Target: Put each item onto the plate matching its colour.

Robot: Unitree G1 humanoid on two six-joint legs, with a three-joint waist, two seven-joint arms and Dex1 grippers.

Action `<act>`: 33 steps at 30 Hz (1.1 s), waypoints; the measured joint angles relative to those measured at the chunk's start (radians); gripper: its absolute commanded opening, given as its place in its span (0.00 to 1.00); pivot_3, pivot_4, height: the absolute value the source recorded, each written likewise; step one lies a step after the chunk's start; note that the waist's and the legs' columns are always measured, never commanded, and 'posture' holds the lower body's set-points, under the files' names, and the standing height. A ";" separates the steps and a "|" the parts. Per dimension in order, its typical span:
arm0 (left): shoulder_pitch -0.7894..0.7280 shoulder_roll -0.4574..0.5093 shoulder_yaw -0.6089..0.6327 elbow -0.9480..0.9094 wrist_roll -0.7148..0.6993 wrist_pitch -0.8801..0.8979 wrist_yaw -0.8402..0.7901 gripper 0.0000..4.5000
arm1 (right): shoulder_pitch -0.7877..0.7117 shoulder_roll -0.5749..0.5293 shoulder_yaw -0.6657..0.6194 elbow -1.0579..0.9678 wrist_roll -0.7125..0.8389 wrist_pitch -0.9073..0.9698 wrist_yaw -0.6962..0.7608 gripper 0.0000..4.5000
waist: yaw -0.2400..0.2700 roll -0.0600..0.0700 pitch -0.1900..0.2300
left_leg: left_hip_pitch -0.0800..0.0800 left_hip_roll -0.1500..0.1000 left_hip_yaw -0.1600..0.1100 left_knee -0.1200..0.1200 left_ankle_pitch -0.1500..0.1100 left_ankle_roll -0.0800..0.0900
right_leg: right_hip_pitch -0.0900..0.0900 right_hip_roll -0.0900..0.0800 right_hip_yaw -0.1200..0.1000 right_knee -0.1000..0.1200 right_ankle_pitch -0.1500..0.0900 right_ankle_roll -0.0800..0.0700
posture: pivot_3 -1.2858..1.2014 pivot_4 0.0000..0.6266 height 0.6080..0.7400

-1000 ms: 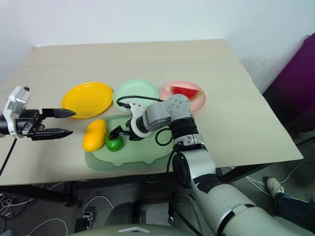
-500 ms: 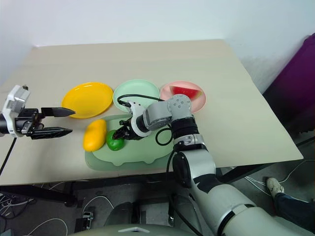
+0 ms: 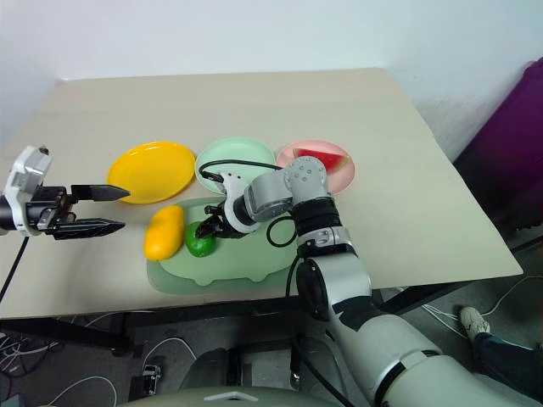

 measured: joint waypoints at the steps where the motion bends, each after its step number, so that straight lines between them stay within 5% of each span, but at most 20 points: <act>1: -0.004 0.000 -0.001 0.002 0.000 0.000 0.000 1.00 | -0.003 -0.007 0.004 0.001 -0.005 0.000 0.013 0.39 | 0.000 0.000 0.000 | 0.000 0.000 0.000 0.000 0.000 0.000 | 0.000 0.000 0.000 0.000 0.000 0.000 | 0.52 0.24 1.00; 10: -0.017 -0.001 -0.006 0.005 0.001 0.000 0.000 1.00 | -0.028 -0.081 0.054 0.001 -0.043 0.000 0.085 0.39 | -0.001 0.000 0.000 | 0.000 -0.001 0.001 0.000 0.000 0.001 | 0.000 0.000 0.000 0.000 0.000 0.000 | 0.52 0.24 1.00; 19: -0.029 -0.010 -0.031 0.014 0.001 -0.002 0.000 1.00 | -0.032 -0.222 0.271 -0.120 -0.083 0.000 0.252 0.39 | 0.001 0.000 0.000 | 0.000 -0.001 0.000 0.000 0.000 0.000 | 0.000 0.000 0.000 0.000 0.000 0.000 | 0.52 0.24 1.00; 27: -0.039 -0.011 -0.041 0.024 0.001 -0.014 0.000 1.00 | -0.032 -0.227 0.317 -0.163 -0.174 0.000 0.363 0.39 | 0.001 0.000 0.000 | 0.000 -0.001 0.001 0.000 0.000 0.001 | 0.000 0.001 0.000 0.001 0.000 0.000 | 0.52 0.24 1.00; 33: -0.039 -0.010 -0.042 0.027 0.001 -0.018 0.000 1.00 | -0.016 -0.230 0.365 -0.202 -0.229 0.000 0.444 0.81 | 0.001 0.000 0.000 | 0.000 -0.001 0.001 0.000 0.000 0.000 | 0.000 0.000 0.000 0.001 0.000 0.000 | 0.52 0.24 1.00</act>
